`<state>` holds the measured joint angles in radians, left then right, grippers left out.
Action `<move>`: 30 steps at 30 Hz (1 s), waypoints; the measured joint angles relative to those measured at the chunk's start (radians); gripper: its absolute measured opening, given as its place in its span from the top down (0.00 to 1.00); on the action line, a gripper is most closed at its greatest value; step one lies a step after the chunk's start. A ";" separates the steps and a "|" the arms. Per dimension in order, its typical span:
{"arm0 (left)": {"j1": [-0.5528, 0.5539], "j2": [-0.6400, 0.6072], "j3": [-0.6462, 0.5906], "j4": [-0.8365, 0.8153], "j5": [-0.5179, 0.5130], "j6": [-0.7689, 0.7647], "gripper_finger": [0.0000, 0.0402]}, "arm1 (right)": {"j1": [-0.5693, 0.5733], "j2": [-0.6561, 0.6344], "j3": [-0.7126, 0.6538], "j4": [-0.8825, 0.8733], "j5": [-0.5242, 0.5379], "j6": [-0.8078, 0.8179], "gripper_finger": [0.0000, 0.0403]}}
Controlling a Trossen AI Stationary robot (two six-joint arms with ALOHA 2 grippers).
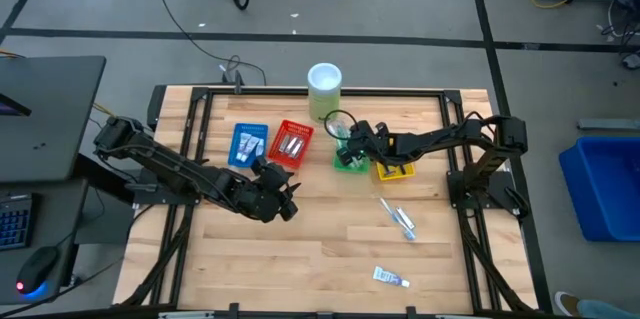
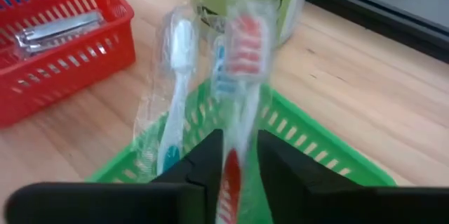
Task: Pick & Place Travel size toiletries
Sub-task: Put the orange toothbrush into the green basket, then put the white toothpaste into the blue basket
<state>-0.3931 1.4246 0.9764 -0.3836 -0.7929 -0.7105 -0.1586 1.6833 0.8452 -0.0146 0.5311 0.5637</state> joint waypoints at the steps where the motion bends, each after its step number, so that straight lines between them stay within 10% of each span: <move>1: 0.000 0.000 0.000 0.000 0.000 0.000 0.59 | 0.000 0.000 0.000 0.001 0.000 -0.006 0.73; 14: 0.000 0.000 0.000 -0.007 -0.006 0.000 0.59 | 0.057 -0.151 0.045 -0.141 -0.019 -0.162 0.48; 30: 0.002 0.000 0.000 -0.005 -0.031 0.012 0.59 | 0.378 -0.329 0.047 -0.463 -0.309 0.027 0.54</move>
<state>-0.3911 1.4250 0.9764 -0.3883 -0.8236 -0.6985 0.2194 1.3539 0.8917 -0.4772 0.2220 0.5903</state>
